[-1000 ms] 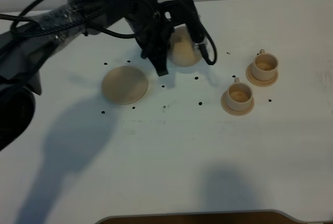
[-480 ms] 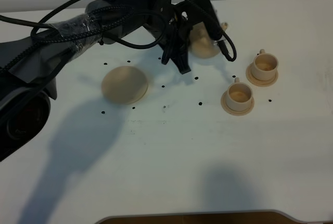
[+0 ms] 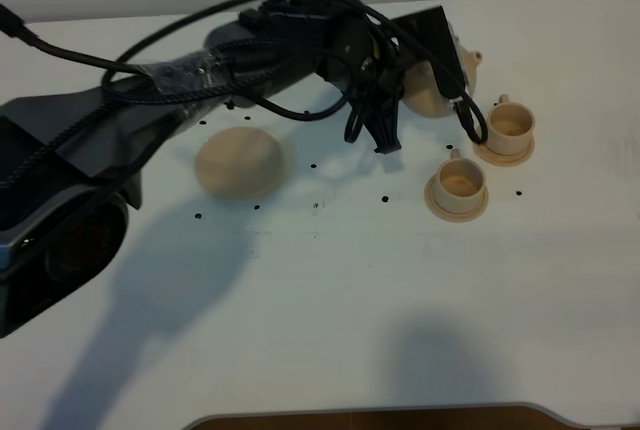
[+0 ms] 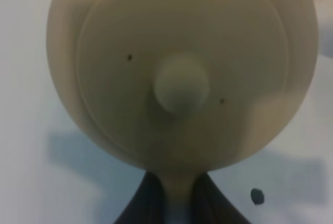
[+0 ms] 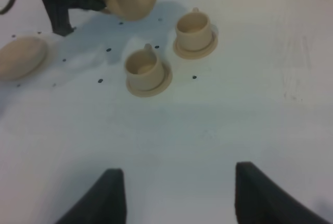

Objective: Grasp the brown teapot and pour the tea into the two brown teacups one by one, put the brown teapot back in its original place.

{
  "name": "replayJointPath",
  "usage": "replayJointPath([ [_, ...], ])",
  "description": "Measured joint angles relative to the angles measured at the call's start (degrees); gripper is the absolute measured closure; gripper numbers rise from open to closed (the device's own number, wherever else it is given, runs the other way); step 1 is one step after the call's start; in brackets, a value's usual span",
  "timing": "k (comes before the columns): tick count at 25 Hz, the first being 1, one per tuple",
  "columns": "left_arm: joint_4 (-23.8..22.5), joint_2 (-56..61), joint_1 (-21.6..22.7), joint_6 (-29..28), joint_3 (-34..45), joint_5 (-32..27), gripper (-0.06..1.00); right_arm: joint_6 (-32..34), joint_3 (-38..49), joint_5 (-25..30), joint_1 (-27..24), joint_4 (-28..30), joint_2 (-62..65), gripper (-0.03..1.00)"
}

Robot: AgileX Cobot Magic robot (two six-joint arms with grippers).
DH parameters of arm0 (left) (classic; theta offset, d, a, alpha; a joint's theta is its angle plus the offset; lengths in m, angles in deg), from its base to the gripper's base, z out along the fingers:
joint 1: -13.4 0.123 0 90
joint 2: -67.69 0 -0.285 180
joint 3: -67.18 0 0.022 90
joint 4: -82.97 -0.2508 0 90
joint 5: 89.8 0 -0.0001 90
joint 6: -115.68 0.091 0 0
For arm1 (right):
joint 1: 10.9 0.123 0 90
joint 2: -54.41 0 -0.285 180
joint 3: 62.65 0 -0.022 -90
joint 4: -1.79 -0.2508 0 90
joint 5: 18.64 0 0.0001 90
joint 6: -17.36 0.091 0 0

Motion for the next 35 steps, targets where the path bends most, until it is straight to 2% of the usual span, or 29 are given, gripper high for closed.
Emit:
replayJointPath([
  [7, -6.3, -1.3, -0.8, 0.4, 0.0, 1.5, 0.80, 0.0, 0.0, 0.0, 0.0, 0.0, 0.0, 0.49],
  [30, -8.1, -1.4, -0.8, -0.9, 0.0, 0.6, 0.80, 0.0, 0.0, 0.0, 0.0, 0.0, 0.0, 0.49],
  [35, -12.1, -1.4, -0.8, -0.9, 0.0, 0.7, 0.80, 0.0, 0.0, 0.0, 0.0, 0.0, 0.0, 0.49],
])
